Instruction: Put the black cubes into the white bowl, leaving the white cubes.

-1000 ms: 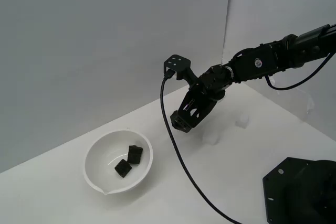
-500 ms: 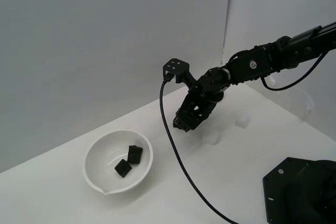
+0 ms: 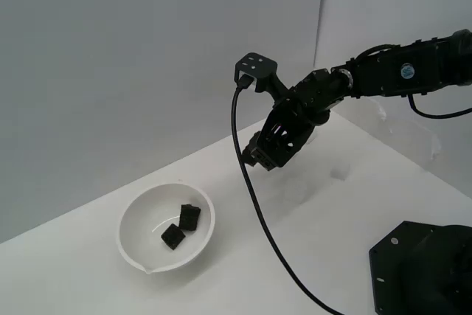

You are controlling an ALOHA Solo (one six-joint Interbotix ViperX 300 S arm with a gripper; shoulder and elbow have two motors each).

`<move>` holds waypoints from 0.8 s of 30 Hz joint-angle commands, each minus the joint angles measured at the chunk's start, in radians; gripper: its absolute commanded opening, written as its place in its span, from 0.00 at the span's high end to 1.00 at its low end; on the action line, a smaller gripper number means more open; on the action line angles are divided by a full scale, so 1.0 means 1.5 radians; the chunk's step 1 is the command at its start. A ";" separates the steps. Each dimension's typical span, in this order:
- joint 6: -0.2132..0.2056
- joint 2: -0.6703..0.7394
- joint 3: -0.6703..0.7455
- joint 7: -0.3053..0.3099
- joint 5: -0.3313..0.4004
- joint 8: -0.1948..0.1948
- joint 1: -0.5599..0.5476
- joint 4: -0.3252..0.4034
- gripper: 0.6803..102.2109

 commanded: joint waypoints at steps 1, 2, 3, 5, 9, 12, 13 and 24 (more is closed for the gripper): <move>-0.003 0.050 0.055 0.025 -0.016 0.002 -0.003 -0.014 0.95; -0.004 0.065 0.071 0.034 -0.017 0.002 -0.003 -0.016 0.95; -0.005 0.079 0.085 0.041 -0.020 0.002 -0.003 -0.018 0.95; -0.008 0.107 0.112 0.053 -0.025 0.001 -0.004 -0.022 0.95; -0.022 0.155 0.161 0.075 -0.035 -0.003 -0.027 -0.034 0.95; -0.031 0.176 0.180 0.077 -0.044 -0.005 -0.066 -0.042 0.95; -0.033 0.178 0.183 0.077 -0.048 -0.008 -0.082 -0.045 0.95; -0.070 0.125 0.130 0.059 -0.100 -0.014 -0.217 -0.096 0.95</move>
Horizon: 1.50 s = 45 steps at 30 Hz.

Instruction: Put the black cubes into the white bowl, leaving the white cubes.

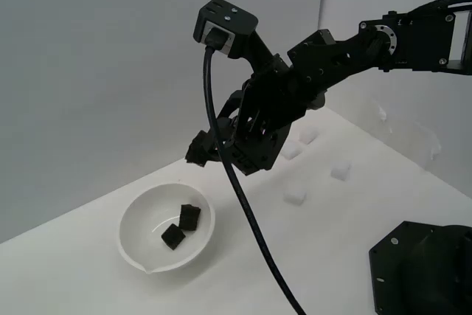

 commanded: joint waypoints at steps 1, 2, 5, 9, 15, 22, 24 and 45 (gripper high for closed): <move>-0.020 -0.012 -0.009 -0.010 -0.030 0.008 -0.034 -0.027 0.95; -0.022 -0.022 -0.021 -0.012 -0.034 0.008 -0.045 -0.031 0.95; -0.027 -0.059 -0.056 -0.021 -0.049 0.008 -0.072 -0.045 0.95; -0.029 -0.100 -0.098 -0.032 -0.062 0.008 -0.097 -0.058 0.95; -0.029 -0.122 -0.119 -0.038 -0.062 0.011 -0.099 -0.059 0.93; -0.029 -0.133 -0.131 -0.038 -0.063 0.010 -0.099 -0.059 0.18; -0.030 -0.139 -0.136 -0.037 -0.063 0.008 -0.099 -0.059 0.03; 0.024 0.079 0.083 -0.028 0.033 0.021 0.104 0.034 0.98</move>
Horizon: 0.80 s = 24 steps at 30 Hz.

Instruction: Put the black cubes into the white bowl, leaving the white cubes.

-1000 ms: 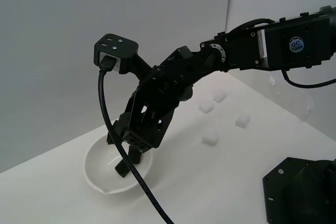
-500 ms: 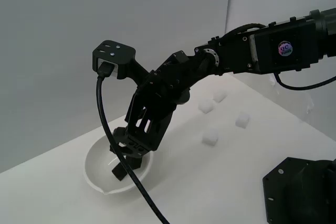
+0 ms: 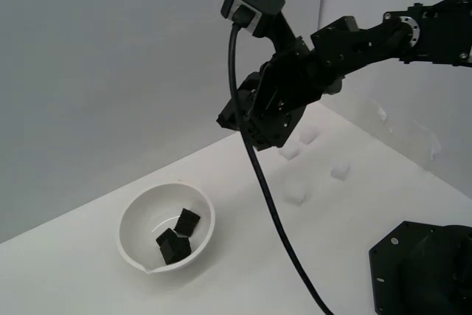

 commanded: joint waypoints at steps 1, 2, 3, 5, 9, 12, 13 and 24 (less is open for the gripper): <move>0.003 0.031 0.035 0.001 0.011 0.010 0.029 0.013 0.98; 0.005 0.037 0.041 0.001 0.017 0.010 0.041 0.019 0.98; 0.006 0.043 0.046 0.001 0.025 0.010 0.051 0.027 0.98; 0.007 0.053 0.057 0.001 0.038 0.011 0.070 0.040 0.98; 0.011 0.083 0.086 -0.005 0.070 0.011 0.096 0.073 0.98; 0.019 0.117 0.120 -0.027 0.098 0.011 0.104 0.101 0.98; 0.019 0.128 0.132 -0.032 0.108 0.011 0.107 0.110 0.98; 0.027 0.266 0.268 -0.056 0.201 0.011 0.135 0.204 0.98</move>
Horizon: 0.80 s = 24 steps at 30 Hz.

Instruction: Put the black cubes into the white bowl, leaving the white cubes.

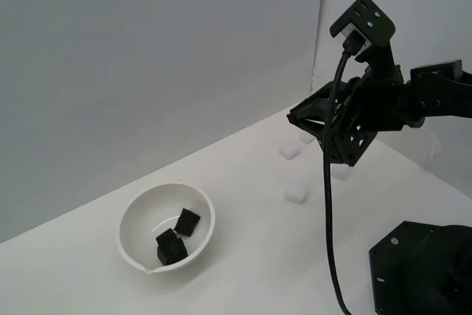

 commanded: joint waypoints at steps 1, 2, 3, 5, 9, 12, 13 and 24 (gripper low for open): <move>0.002 0.039 0.041 -0.002 0.010 0.011 0.003 0.012 0.98; 0.005 0.056 0.059 -0.002 0.016 0.011 0.006 0.017 0.98; 0.006 0.076 0.079 -0.003 0.021 0.011 0.010 0.022 0.98; 0.006 0.112 0.117 -0.003 0.030 0.011 0.018 0.031 0.98; 0.006 0.194 0.197 -0.003 0.045 0.011 0.041 0.046 0.98; 0.007 0.266 0.270 0.000 0.056 0.011 0.054 0.058 0.98; 0.007 0.291 0.296 0.002 0.060 0.011 0.059 0.062 0.98; 0.007 0.460 0.462 0.027 0.084 0.011 0.084 0.087 0.98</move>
